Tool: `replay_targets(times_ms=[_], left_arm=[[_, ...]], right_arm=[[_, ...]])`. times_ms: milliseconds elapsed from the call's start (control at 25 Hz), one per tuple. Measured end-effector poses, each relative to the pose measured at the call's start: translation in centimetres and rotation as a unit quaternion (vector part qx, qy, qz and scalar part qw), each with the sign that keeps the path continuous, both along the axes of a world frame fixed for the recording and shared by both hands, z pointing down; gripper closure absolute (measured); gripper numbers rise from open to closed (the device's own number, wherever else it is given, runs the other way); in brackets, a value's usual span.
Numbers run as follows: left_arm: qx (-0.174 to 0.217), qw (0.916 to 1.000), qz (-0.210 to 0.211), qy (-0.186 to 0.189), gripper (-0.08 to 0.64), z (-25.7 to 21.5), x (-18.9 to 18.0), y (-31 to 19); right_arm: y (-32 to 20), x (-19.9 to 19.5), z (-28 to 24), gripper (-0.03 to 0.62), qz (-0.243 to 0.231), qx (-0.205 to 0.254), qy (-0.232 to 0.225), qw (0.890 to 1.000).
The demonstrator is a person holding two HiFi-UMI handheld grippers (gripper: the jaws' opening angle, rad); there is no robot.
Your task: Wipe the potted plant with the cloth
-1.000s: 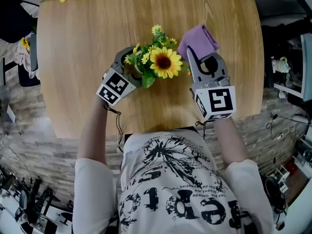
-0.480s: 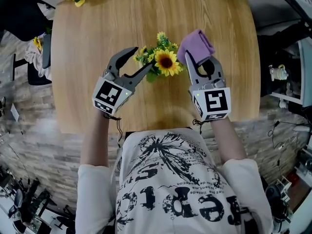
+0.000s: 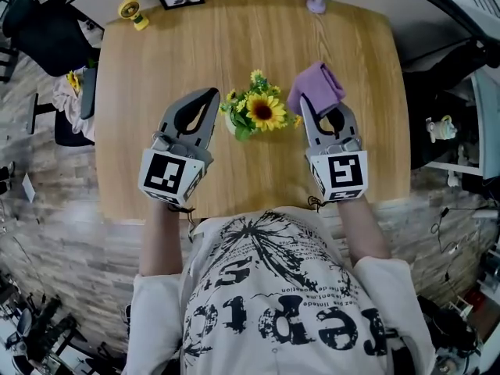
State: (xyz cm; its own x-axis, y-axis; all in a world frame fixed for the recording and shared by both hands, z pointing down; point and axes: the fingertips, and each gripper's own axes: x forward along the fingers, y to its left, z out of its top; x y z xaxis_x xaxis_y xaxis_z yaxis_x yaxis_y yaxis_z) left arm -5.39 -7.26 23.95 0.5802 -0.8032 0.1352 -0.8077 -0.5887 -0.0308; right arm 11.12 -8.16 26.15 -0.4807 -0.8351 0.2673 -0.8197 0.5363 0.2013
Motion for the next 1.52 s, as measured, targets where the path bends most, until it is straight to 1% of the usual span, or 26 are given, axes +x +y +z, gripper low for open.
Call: replay_targets(times_ms=[120,320,440,600,960,1120,1320,1520], left_arm=[[-0.005,0.9998,-0.017,0.008,0.556,-0.8,-0.7,0.6],[0.003,0.9990,-0.044,-0.001,0.557,-1.3,-1.7,1.3],[0.013,0.9986,-0.051,0.004,0.557,-2.0,-1.8,1.6],[0.011,0.9983,-0.058,0.003,0.557,-2.2,-1.8,1.7],[0.001,0.9990,-0.044,-0.012,0.557,-1.8,-0.7,2.4],[0.001,0.9990,-0.042,-0.015,0.557,-1.8,-0.3,2.4],[-0.006,0.9989,-0.034,-0.033,0.557,-1.2,0.3,2.5],[-0.022,0.9988,-0.042,-0.013,0.556,-0.9,0.5,2.4]], right_arm=[[0.2,0.2,-0.6,0.517,-0.008,0.002,-0.006,1.000],[0.3,0.0,-1.6,0.523,-0.029,0.013,-0.018,0.999],[0.6,0.0,-1.8,0.526,-0.041,0.008,-0.024,0.999],[1.0,-0.4,-1.7,0.529,-0.055,0.002,-0.024,0.998],[1.8,-0.8,-1.5,0.533,-0.073,0.000,-0.019,0.997],[1.8,-0.4,-1.6,0.534,-0.066,-0.001,-0.024,0.998],[1.8,-0.1,-1.6,0.532,-0.063,0.000,-0.035,0.997],[1.9,0.0,-1.7,0.532,-0.064,0.004,-0.027,0.998]])
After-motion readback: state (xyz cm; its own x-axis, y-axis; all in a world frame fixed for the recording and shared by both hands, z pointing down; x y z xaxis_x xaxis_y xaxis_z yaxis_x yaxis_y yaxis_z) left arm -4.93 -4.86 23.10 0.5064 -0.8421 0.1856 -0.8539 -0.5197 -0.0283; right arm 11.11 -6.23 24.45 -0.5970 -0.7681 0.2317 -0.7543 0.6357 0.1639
